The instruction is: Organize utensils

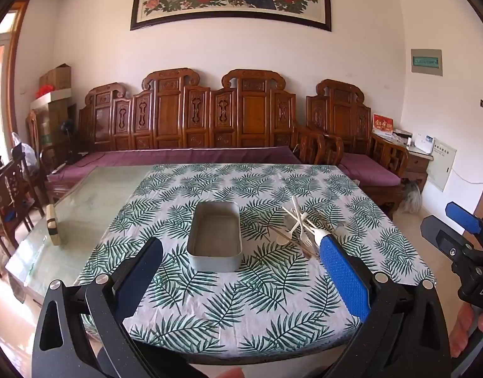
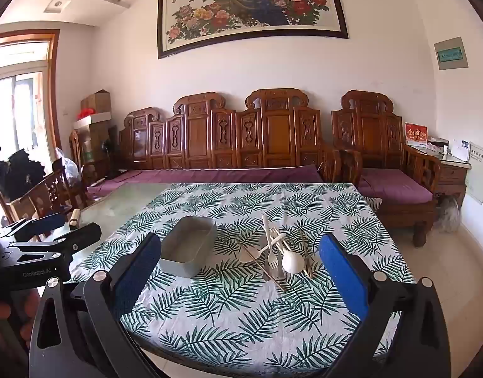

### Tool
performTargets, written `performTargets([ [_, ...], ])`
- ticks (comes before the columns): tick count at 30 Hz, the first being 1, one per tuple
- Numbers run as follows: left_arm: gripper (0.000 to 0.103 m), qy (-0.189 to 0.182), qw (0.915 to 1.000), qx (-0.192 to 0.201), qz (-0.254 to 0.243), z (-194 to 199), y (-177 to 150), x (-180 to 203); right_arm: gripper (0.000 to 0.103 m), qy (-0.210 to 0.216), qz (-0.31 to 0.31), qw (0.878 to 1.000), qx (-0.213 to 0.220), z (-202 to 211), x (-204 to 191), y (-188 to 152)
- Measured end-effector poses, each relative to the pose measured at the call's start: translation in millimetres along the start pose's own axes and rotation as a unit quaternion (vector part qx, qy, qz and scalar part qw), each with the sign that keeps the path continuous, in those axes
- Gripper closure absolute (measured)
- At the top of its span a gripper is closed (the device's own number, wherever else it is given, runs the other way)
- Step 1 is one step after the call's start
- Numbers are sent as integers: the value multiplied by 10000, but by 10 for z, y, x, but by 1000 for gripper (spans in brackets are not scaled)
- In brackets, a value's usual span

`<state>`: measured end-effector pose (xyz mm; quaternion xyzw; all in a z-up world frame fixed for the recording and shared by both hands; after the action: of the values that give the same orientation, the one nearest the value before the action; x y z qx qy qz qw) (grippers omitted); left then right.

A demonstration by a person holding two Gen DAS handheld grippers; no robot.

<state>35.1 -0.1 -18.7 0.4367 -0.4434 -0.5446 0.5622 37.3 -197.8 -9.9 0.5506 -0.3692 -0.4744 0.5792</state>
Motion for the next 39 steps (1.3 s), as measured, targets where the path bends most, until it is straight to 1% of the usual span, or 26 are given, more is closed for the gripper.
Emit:
performTargets([
  [39, 6, 7, 10000, 35, -6, -5, 9, -25, 2, -4, 11, 10000, 13, 7, -2, 2],
])
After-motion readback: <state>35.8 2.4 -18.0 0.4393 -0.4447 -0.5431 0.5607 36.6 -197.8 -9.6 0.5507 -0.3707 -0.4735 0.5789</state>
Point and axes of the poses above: each gripper's, at about its wrist camera, not at the fingertips, and z roughly against the way its jaws point, x to its right, y to its top, the point moved 4 cm from there along -z, roughly the way its jaws point, and after that the axes turned 15 degrees about x, right-handed, at the moved point
